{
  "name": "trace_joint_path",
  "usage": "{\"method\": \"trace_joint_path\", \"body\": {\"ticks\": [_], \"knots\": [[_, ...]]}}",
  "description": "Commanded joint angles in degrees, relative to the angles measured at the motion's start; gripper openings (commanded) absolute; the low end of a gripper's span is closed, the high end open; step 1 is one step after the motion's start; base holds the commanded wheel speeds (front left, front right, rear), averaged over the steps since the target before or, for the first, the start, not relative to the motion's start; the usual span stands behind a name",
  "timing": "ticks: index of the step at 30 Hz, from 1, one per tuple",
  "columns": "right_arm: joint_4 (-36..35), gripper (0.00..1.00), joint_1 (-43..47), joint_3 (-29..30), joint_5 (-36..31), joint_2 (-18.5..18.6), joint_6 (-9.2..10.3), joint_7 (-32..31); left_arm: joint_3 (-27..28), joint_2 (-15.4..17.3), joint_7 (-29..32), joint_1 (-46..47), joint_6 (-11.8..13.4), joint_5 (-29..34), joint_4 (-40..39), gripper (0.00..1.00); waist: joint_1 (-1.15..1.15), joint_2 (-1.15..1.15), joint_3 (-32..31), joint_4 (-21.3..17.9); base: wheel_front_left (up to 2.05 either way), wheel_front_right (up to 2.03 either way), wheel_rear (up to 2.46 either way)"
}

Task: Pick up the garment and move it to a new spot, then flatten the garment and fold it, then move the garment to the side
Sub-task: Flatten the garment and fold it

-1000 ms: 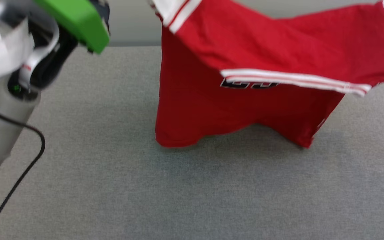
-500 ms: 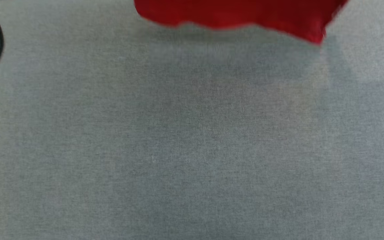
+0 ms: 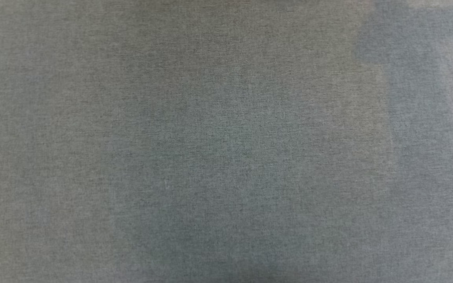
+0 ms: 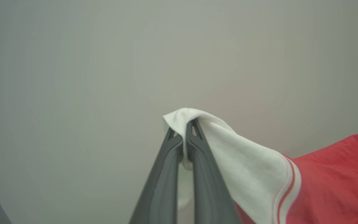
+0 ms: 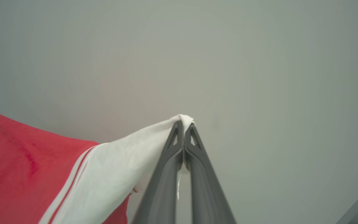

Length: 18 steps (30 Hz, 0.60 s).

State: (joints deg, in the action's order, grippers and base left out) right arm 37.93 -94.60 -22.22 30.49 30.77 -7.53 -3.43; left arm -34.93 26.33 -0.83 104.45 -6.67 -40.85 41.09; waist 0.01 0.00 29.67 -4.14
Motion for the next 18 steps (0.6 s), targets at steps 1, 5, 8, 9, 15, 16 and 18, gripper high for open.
{"method": "trace_joint_path", "body": {"ticks": [1,5,8,9,15,16,18], "knots": [[1.46,0.0,-0.03,-0.55,0.95,-0.99,0.04,1.37,-0.33,0.26,-1.27,-1.24,-0.32,0.15,0.46,0.0,-0.01,0.0,0.18,-0.6,0.0,0.0,0.0],[4.78,0.0,3.99,-2.24,3.61,-3.88,0.04,4.51,-1.57,1.34,-4.4,-6.88,-0.55,-0.26,1.42,0.0,-0.01,0.0,-0.6,-1.21,0.0,0.0,0.0],[6.09,0.0,7.92,-3.92,5.54,-4.97,0.04,6.39,-1.92,1.5,-6.24,-12.3,-0.63,-1.72,1.85,0.0,-0.01,0.0,-1.92,-1.21,0.0,0.0,0.0],[6.41,0.0,9.57,-4.62,6.22,-5.23,0.04,7.25,-1.92,1.66,-7.12,-14.39,-0.65,-2.23,1.81,0.0,-0.01,0.0,-2.61,-1.16,0.0,0.0,0.0],[6.6,0.0,20.44,-9.03,9.82,-5.61,0.04,11.9,-1.35,2.7,-10.55,-26.92,-0.23,-5.39,0.1,0.0,-0.01,0.0,-7.64,-0.5,0.0,0.0,0.0],[6.14,0.0,22.82,-10.04,10.61,-5.45,0.04,12.43,-1.47,3.08,-10.76,-29.43,0.04,-5.72,-0.57,0.0,-0.01,0.0,-8.58,-0.39,0.0,0.0,0.0],[5.25,0.0,27.27,-11.62,11.95,-4.69,0.04,13.41,-1.54,3.49,-11.26,-34.25,0.72,-6.52,-2.14,0.0,-0.01,0.0,-10.62,0.04,0.0,0.0,0.0]]}}
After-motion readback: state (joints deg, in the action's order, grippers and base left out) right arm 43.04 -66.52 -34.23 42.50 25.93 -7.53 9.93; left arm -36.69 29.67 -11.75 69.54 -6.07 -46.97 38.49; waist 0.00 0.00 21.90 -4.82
